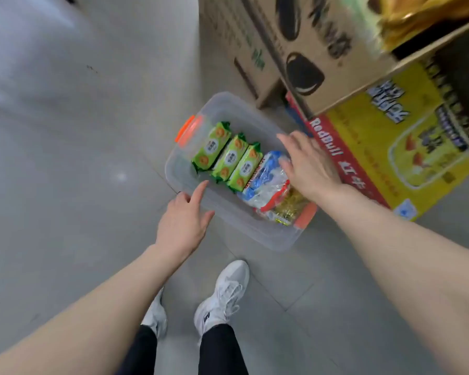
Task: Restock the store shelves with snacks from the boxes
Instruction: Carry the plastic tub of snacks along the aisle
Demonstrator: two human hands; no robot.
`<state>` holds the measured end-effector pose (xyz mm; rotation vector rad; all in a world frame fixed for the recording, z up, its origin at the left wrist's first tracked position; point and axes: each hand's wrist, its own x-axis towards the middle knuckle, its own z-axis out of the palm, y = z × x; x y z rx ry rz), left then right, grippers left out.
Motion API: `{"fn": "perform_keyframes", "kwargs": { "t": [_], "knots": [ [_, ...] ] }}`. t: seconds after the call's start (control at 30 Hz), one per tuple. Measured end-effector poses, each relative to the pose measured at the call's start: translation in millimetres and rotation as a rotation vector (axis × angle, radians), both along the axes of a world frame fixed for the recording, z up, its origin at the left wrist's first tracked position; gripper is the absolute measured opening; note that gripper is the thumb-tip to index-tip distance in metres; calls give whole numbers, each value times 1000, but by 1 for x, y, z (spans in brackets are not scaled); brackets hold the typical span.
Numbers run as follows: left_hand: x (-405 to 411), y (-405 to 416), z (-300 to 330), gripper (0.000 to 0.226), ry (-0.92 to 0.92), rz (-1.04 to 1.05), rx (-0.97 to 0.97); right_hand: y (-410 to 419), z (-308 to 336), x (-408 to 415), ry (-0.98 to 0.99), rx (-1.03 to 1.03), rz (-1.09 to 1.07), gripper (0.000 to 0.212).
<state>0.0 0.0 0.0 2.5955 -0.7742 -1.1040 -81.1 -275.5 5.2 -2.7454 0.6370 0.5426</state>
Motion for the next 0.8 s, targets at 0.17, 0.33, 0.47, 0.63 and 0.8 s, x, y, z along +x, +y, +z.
{"fn": "perform_keyframes", "kwargs": {
  "t": [0.17, 0.33, 0.47, 0.63, 0.8],
  "knots": [
    [-17, -1, -61, 63, 101, 154, 105, -22, -68, 32, 131, -59, -30, 65],
    [-23, -9, -91, 57, 326, 316, -38, -33, -98, 31, 311, -7, -78, 89],
    [-22, -4, -91, 33, 458, 516, -146, -25, -86, 18, 247, -39, -91, 97],
    [-7, 33, -59, 36, 356, 564, -172, 11, -37, -6, 270, 3, -103, 111],
    [21, 89, 17, 50, 264, 487, -127, 58, 24, -5, 247, 147, -111, 94]
  ]
}}
